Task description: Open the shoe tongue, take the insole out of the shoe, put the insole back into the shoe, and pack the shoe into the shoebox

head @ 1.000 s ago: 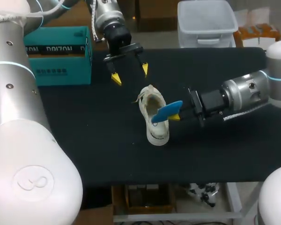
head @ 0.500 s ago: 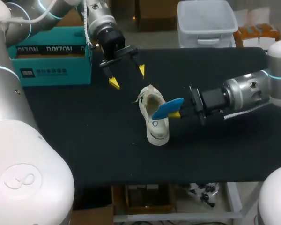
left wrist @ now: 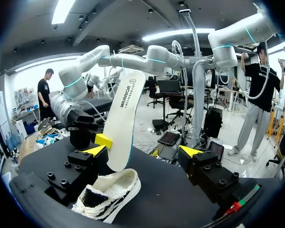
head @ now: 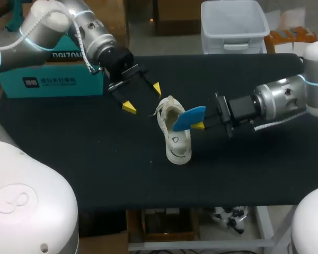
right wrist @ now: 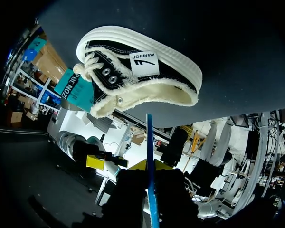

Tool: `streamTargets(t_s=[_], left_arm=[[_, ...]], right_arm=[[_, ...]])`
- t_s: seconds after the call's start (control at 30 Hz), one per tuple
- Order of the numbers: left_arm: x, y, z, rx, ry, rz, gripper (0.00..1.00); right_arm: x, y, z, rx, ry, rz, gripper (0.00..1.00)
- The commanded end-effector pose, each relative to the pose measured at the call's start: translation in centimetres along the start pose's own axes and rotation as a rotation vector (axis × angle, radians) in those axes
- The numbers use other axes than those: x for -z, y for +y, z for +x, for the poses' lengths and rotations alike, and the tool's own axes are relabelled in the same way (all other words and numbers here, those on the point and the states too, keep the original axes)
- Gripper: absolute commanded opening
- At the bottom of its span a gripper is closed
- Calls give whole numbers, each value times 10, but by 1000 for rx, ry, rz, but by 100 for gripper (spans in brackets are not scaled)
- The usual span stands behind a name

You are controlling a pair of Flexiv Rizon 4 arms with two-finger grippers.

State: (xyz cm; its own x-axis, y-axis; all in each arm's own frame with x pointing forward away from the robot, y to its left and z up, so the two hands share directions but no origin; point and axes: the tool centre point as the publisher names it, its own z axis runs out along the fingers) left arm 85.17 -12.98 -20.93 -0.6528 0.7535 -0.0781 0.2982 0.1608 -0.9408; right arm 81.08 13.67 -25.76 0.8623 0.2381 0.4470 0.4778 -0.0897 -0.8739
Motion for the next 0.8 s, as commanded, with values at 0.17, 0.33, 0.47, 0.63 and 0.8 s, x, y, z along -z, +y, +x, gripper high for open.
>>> streamTargets(t_s=[0.17, 0.33, 0.47, 0.63, 0.8], left_arm=[[-7, -1, 5, -1, -400, -4, 100], [-30, 4, 7, -11, -593, -28, 100], [-45, 10, 10, -40, -664, -21, 100], [-49, 13, 9, -79, -764, 56, 100], [-52, 20, 7, -120, -876, 116, 100]], right_arm=[[0, -1, -1, 0, 3, -3, 0], [0, 9, -1, -40, 94, 31, 0], [0, 13, -3, -60, 141, 40, 0], [-3, 15, -3, -62, 134, 41, 0], [-6, 12, -4, -64, 152, 43, 0]])
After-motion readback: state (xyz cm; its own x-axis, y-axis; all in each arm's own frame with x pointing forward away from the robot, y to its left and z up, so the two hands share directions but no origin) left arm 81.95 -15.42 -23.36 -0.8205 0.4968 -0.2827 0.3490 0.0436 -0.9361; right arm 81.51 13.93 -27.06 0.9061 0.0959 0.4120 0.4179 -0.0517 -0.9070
